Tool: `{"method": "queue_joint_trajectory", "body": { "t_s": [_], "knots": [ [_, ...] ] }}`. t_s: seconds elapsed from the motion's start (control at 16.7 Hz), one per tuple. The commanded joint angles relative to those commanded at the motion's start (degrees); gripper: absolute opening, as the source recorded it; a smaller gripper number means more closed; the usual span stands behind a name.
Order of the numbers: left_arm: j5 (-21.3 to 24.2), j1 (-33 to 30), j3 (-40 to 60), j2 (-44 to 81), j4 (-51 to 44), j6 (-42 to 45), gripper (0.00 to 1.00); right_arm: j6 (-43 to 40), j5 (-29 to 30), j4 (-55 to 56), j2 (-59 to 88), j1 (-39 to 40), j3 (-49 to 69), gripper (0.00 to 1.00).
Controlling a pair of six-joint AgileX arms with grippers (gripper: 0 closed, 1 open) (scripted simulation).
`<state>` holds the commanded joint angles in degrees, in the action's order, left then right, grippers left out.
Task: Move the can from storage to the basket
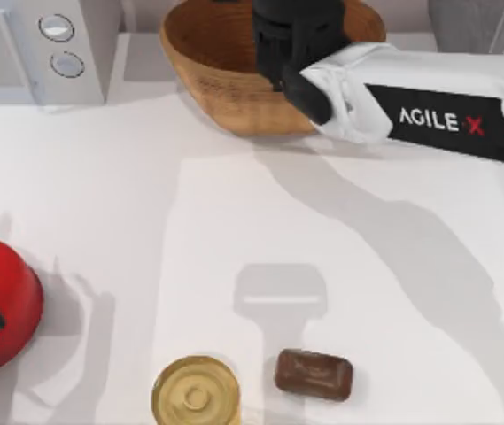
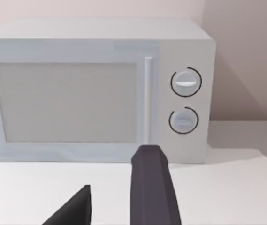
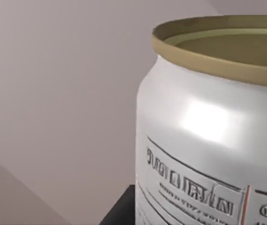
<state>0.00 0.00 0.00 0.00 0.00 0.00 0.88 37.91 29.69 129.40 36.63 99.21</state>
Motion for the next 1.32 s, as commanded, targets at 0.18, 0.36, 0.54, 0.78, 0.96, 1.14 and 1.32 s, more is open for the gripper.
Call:
{"method": "queue_joint_trajectory", "body": {
  "t_s": [0.18,0.36,0.54,0.78,0.96,1.14,1.32],
  "knots": [
    [0.0,0.0,0.0,0.0,0.0,0.0,1.0,0.13,-0.18,-0.15,0.18,-0.26,-0.53,0.0],
    [0.0,0.0,0.0,0.0,0.0,0.0,1.0,0.07,-0.54,-0.41,1.78,-0.62,1.59,0.0],
    [0.0,0.0,0.0,0.0,0.0,0.0,1.0,-0.01,-1.03,-0.81,3.68,-1.08,4.39,0.0],
    [0.0,0.0,0.0,0.0,0.0,0.0,1.0,-0.08,-1.46,-1.15,4.98,-1.52,6.2,0.0],
    [0.0,0.0,0.0,0.0,0.0,0.0,1.0,-0.08,-1.46,-1.15,4.98,-1.52,6.2,0.15],
    [0.0,0.0,0.0,0.0,0.0,0.0,1.0,-0.08,-1.46,-1.15,4.98,-1.52,6.2,0.38],
    [0.0,0.0,0.0,0.0,0.0,0.0,1.0,-0.08,-1.46,-1.15,4.98,-1.52,6.2,0.6]
  ]
}}
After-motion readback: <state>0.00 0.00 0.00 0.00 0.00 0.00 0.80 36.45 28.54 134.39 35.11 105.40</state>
